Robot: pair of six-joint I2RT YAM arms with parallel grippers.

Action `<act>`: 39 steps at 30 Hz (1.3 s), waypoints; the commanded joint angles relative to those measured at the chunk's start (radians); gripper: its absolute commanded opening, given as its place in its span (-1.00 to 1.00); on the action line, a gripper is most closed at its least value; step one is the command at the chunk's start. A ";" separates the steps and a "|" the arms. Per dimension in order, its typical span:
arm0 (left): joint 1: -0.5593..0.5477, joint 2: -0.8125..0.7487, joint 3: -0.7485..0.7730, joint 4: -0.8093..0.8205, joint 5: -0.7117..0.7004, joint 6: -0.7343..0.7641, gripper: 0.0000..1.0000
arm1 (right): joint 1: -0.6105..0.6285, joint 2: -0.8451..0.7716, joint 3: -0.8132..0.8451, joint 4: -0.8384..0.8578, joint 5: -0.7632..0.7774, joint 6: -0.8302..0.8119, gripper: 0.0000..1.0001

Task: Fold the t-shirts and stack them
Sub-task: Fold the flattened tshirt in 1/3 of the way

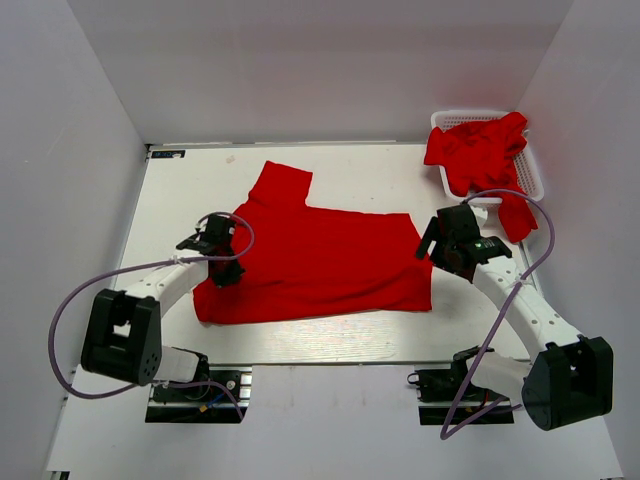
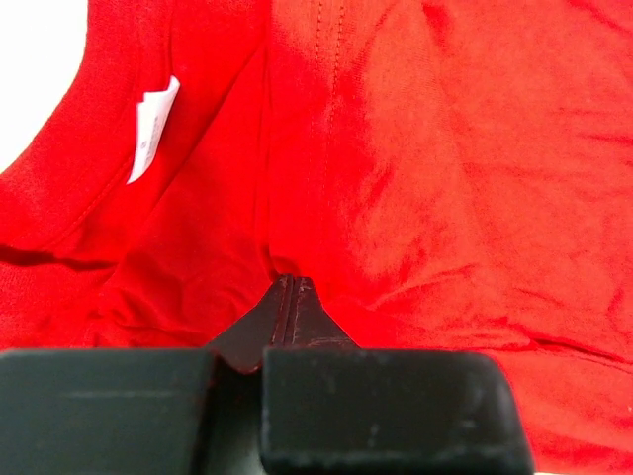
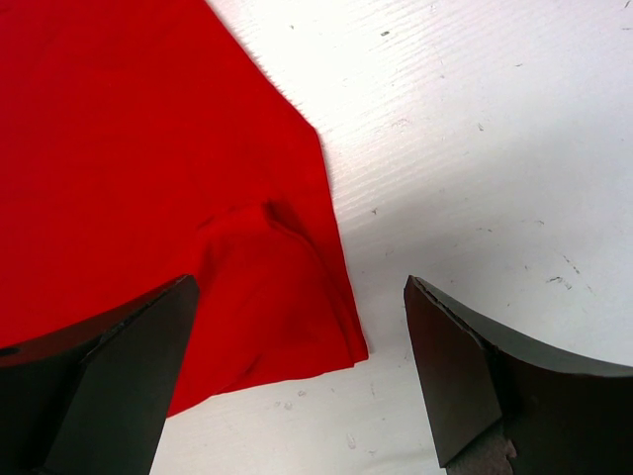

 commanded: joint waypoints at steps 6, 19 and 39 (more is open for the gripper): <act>-0.004 -0.172 -0.018 0.079 -0.072 0.041 -1.00 | -0.009 -0.030 0.035 -0.008 0.037 0.002 0.81; -0.004 -0.052 0.100 0.208 -0.041 0.151 -1.00 | -0.007 -0.028 0.036 0.018 0.043 -0.012 0.81; -0.004 0.207 0.329 0.176 0.008 0.333 -1.00 | -0.004 0.019 0.082 -0.006 0.060 -0.047 0.81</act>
